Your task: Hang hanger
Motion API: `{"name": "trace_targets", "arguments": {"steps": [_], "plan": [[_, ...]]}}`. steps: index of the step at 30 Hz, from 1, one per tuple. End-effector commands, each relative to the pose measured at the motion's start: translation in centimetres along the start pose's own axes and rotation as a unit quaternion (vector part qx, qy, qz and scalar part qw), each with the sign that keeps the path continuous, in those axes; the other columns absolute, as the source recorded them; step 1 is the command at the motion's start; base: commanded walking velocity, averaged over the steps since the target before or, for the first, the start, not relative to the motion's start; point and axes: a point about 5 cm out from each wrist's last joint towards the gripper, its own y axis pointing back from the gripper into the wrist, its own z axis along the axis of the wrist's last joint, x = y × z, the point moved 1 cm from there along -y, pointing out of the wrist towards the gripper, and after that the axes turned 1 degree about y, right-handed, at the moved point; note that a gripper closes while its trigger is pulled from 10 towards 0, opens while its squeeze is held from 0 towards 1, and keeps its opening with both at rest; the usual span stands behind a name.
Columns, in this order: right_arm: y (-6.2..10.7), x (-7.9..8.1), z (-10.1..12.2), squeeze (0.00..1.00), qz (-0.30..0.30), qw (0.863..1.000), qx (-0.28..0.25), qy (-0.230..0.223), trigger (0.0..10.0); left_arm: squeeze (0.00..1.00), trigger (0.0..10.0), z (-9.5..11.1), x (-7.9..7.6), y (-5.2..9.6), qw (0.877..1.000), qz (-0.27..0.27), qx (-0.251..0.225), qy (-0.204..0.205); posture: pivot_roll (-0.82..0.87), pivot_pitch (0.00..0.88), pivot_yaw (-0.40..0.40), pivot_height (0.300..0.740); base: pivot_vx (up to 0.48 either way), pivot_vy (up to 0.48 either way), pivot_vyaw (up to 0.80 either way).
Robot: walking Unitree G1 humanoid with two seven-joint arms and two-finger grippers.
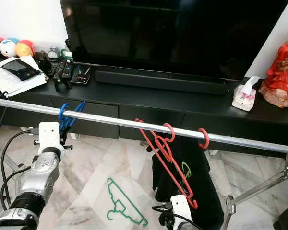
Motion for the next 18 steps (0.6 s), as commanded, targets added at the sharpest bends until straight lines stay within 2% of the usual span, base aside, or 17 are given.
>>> {"name": "trace_targets", "arguments": {"steps": [1,2,3,4,12,14,18], "plan": [[0.0,-0.1,-0.1,0.0,-0.002,1.0,0.003,-0.002,10.0,0.31,10.0,-0.4,-0.1,0.3,1.0,-0.003,0.006,0.011,0.02,0.052,-0.11,0.74,0.0,0.0,0.0],[0.0,-0.1,-0.1,0.0,-0.002,1.0,0.003,-0.002,10.0,0.61,10.0,-0.4,-0.1,0.4,1.0,-0.003,0.003,0.014,0.02,0.053,-0.109,0.74,0.0,0.0,0.0],[0.0,-0.1,-0.1,0.0,-0.002,1.0,0.003,-0.002,10.0,0.77,10.0,-0.3,-0.1,0.5,1.0,-0.003,0.001,0.015,0.02,0.053,-0.109,0.74,0.0,0.0,0.0],[0.0,-0.1,-0.1,0.0,-0.002,1.0,0.003,-0.002,10.0,1.0,10.0,-0.3,-0.1,0.6,1.0,-0.003,-0.002,0.017,0.02,0.053,-0.109,0.74,0.0,0.0,0.0],[0.0,-0.1,-0.1,0.0,-0.002,1.0,0.002,-0.002,10.0,1.0,10.0,0.5,0.0,0.8,0.999,-0.004,-0.027,0.024,0.02,0.053,-0.112,0.74,0.0,0.0,0.0],[0.0,-0.1,-0.1,0.0,-0.002,1.0,0.001,-0.003,10.0,1.0,10.0,0.9,-0.2,1.3,0.999,-0.02,-0.047,0.004,0.02,0.052,-0.111,0.74,0.0,0.0,0.0],[0.0,-0.2,-0.1,0.0,-0.002,1.0,0.001,-0.003,10.0,1.0,10.0,1.0,-0.1,2.1,0.998,-0.028,-0.06,0.001,0.02,0.052,-0.111,0.74,0.0,0.0,0.0]]}}
